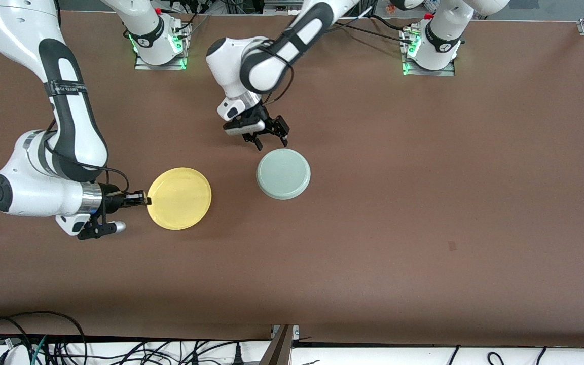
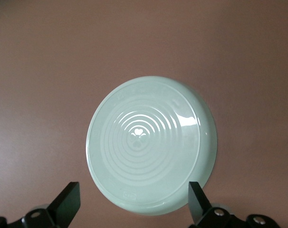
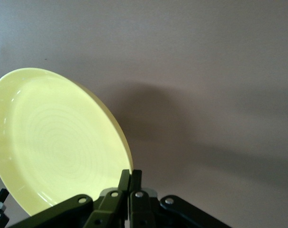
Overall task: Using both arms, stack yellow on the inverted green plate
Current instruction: 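Lift the yellow plate over the green one while the left gripper withdraws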
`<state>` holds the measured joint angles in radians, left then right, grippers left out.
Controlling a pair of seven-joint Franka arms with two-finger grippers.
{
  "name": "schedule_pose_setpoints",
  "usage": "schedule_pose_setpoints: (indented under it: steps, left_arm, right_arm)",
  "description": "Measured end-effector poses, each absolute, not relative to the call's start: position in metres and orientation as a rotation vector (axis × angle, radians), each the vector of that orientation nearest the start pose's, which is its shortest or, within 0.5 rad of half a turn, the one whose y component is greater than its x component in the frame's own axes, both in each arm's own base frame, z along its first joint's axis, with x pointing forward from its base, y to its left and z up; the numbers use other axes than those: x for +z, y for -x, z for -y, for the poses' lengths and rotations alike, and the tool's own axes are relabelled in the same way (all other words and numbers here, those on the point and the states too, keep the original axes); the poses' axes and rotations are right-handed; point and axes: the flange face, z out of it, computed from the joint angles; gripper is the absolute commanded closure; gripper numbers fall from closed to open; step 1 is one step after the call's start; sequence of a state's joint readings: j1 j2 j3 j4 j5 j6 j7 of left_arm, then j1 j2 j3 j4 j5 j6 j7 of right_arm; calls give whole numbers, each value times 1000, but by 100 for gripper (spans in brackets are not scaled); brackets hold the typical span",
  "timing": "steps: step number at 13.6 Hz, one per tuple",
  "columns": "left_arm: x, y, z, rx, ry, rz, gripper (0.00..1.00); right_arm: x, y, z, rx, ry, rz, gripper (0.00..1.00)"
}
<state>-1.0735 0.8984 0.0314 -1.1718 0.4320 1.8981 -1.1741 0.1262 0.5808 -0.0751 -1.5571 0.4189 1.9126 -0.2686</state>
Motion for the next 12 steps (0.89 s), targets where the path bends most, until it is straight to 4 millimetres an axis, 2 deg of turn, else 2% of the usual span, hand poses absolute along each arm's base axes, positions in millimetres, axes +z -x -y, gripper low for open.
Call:
schedule_pose_setpoints:
  steps: [2,6,9,12]
  left_arm:
    - [272,-433,613,-296,2874,11,0]
    - [344,-491,565,-148,3017,77,0]
    - [400,-541,499,-71,3044,55,0]
    - [445,-579,429,-25,3044,0,0]
  right_arm:
    - [289,-670,-92,273,2739,194,100]
    - [274,-665,-154,278,2727,167,100]
    - [264,-656,-205,264,2752,164,100]
    - [253,-645,-241,283,2764,176,100]
